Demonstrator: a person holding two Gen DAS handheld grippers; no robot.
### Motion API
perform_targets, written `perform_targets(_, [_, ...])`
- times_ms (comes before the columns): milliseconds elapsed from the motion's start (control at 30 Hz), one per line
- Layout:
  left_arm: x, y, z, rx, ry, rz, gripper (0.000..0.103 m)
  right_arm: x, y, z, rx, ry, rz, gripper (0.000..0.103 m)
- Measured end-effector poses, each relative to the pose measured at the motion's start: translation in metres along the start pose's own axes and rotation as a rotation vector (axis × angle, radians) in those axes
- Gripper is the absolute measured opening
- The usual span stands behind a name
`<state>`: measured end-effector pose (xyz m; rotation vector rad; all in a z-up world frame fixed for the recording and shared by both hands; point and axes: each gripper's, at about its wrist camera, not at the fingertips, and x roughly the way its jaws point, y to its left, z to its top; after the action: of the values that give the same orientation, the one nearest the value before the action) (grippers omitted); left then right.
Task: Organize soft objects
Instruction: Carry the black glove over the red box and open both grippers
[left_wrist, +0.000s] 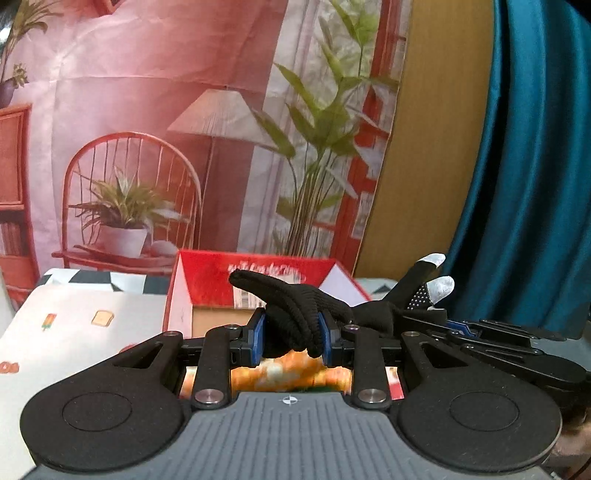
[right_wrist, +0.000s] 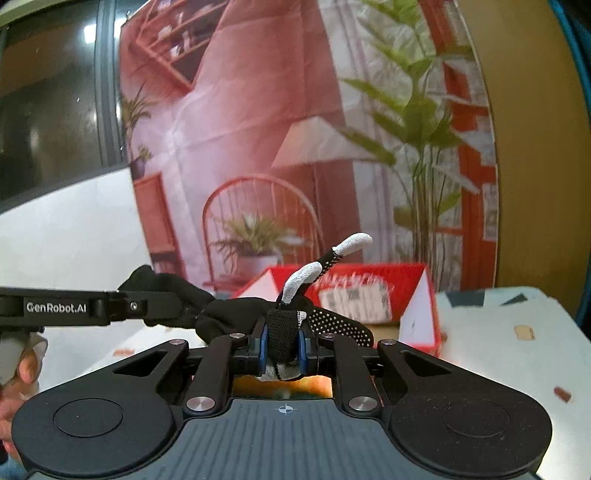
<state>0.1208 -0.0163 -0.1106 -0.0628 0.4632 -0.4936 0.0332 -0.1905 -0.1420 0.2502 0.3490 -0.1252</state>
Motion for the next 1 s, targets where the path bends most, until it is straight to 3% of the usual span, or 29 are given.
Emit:
perform_targets(200, [0.034, 0.01, 0.021, -0.006, 0.023, 0.018, 0.031, 0.024, -0.006, 0.03, -0.035, -0.01, -0.028, 0.014])
perform_targets(433, [0.091, 0.039, 0.032, -0.08, 0.14, 0.025, 0.031, 0.086, -0.028, 0.046, -0.023, 0.067, -0.018, 0.014])
perform_targets(733, [0.141, 0.062, 0.019, -0.127, 0.282, 0.047, 0.031, 0.154, -0.059, 0.031, 0.127, 0.245, -0.04, 0.014])
perform_targets(1000, [0.155, 0.067, 0.008, -0.132, 0.337, 0.039, 0.032, 0.169, -0.076, 0.007, 0.22, 0.308, -0.054, 0.014])
